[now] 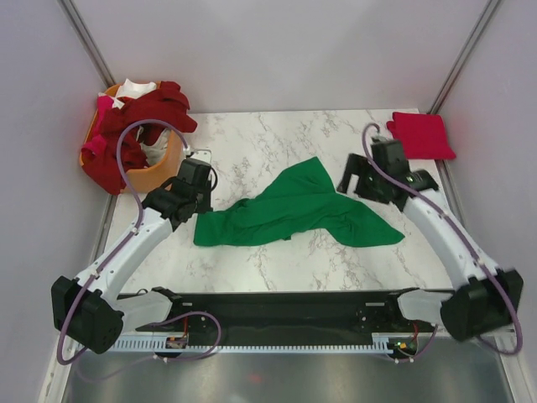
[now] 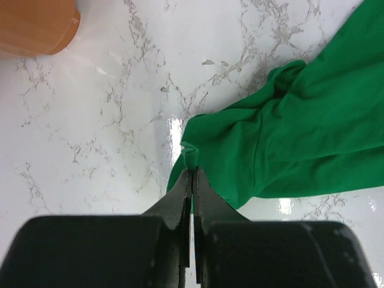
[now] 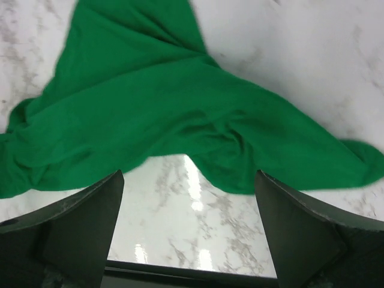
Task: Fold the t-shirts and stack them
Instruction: Flatten the tshirt out
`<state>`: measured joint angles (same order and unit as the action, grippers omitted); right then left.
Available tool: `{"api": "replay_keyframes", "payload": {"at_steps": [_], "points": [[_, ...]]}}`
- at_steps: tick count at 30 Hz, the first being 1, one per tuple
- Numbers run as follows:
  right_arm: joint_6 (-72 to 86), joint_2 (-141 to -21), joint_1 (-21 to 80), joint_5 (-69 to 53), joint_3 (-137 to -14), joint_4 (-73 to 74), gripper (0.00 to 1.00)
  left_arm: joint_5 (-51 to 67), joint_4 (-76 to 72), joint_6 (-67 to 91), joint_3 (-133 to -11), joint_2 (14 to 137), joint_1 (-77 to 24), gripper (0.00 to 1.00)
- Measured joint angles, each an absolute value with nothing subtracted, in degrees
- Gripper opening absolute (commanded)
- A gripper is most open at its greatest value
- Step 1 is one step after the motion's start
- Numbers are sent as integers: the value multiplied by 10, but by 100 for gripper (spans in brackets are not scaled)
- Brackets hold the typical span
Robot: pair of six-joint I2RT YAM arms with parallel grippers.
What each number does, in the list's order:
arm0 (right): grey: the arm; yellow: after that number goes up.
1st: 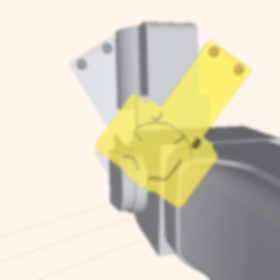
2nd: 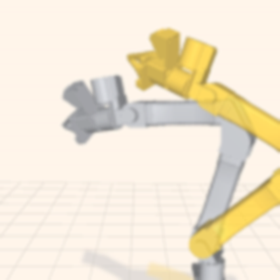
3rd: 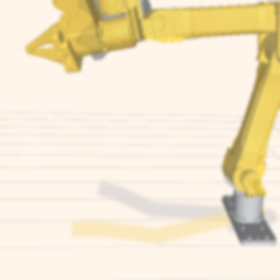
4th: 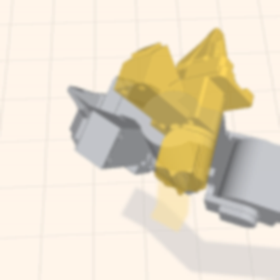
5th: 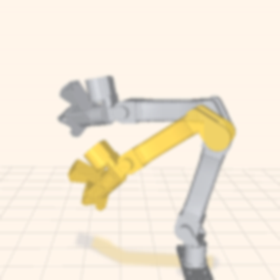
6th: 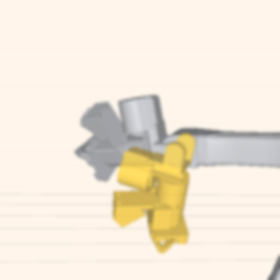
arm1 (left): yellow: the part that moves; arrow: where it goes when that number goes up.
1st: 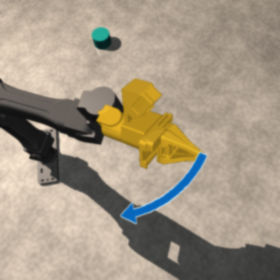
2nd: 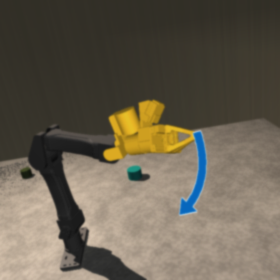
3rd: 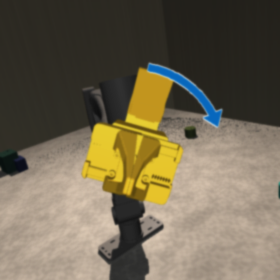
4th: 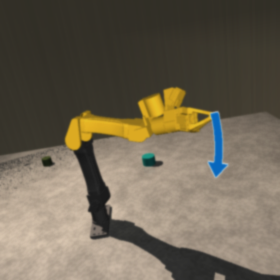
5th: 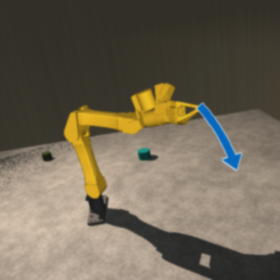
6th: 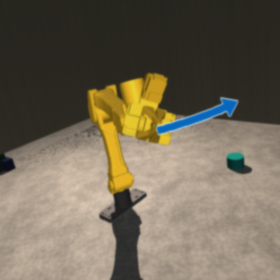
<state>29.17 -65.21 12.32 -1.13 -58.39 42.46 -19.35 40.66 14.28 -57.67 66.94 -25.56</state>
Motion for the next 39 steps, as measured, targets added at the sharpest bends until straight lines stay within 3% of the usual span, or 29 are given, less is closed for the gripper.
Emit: {"api": "replay_keyframes", "payload": {"at_steps": [5, 10, 14, 21, 25, 30, 33, 37, 39], "points": [[281, -915, 196, 11, -809, 370, 91, -189, 388, 143, -577, 668, -256, 2], [261, -1199, 196, 38, -1053, 375, 87, -181, 383, 143, -567, 654, -256, 2], [248, -1347, 195, 64, -1193, 400, 85, -174, 378, 143, -567, 652, -256, 2], [240, -1424, 194, 82, -1281, 428, 82, -163, 375, 143, -566, 652, -256, 2], [241, -1425, 194, 87, -1279, 429, 65, -161, 375, 143, -566, 652, -256, 2], [243, -1418, 194, 91, -1239, 403, 63, -161, 375, 143, -566, 652, -255, 2], [244, -1411, 195, 93, -1224, 397, 51, -160, 375, 143, -566, 652, -255, 2], [245, -1411, 194, 89, -1222, 394, 14, -160, 375, 143, -566, 652, -255, 2], [249, -1411, 194, 87, -1222, 394, 1, -160, 375, 143, -566, 652, -255, 2]]}}
